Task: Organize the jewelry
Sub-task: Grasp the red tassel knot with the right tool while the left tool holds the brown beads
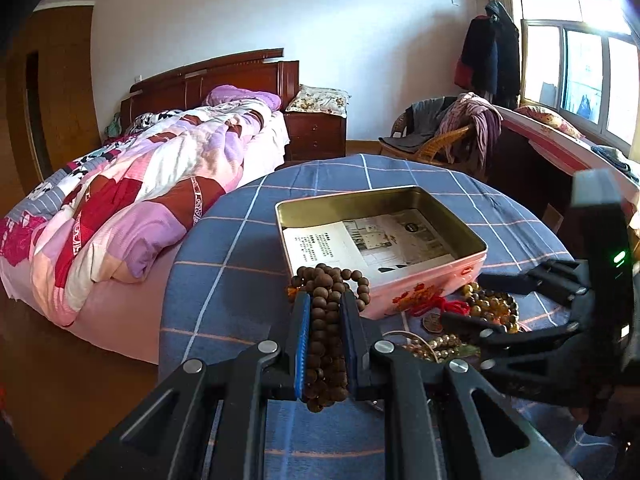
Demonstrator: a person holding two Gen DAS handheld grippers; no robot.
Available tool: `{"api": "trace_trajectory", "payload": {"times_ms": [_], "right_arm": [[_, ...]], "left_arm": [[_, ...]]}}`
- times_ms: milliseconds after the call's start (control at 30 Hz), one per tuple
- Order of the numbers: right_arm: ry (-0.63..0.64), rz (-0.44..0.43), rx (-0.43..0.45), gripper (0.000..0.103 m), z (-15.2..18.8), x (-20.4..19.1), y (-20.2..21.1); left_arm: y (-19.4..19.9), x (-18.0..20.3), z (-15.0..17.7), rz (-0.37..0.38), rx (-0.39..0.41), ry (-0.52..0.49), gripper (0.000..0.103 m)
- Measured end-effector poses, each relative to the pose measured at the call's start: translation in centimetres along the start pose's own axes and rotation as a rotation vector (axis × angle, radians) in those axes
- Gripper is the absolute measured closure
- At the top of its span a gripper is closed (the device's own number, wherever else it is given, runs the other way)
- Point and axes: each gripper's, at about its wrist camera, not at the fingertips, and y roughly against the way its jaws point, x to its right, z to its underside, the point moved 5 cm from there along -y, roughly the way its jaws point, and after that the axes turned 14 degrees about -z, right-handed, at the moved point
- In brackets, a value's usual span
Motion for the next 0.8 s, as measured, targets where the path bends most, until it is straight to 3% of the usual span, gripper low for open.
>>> {"api": "trace_trajectory", "payload": {"times_ms": [100, 167, 200, 633, 800], "right_arm": [[-0.001, -0.015, -0.060, 0.064, 0.3, 0.0, -1.3], [0.002, -0.039, -0.060, 0.089, 0.3, -0.2, -1.3], [0.002, -0.058, -0.052, 0.093, 0.3, -0.4, -1.0], [0.006, -0.098, 0.117, 0.094, -1.7, -0.6, 4.6], [0.018, -0.100, 0.075, 0.091, -2.1, -0.4, 4.2]], "left_arm": [[-0.1, -0.4, 0.0, -0.002, 0.000, 0.011, 0.088], [-0.2, -0.5, 0.1, 0.001, -0.001, 0.018, 0.088], [-0.2, -0.5, 0.1, 0.003, -0.003, 0.018, 0.088], [1.1, -0.1, -1.0, 0.023, 0.028, 0.006, 0.088], [1.1, 0.0, -1.1, 0.022, 0.030, 0.000, 0.088]]}}
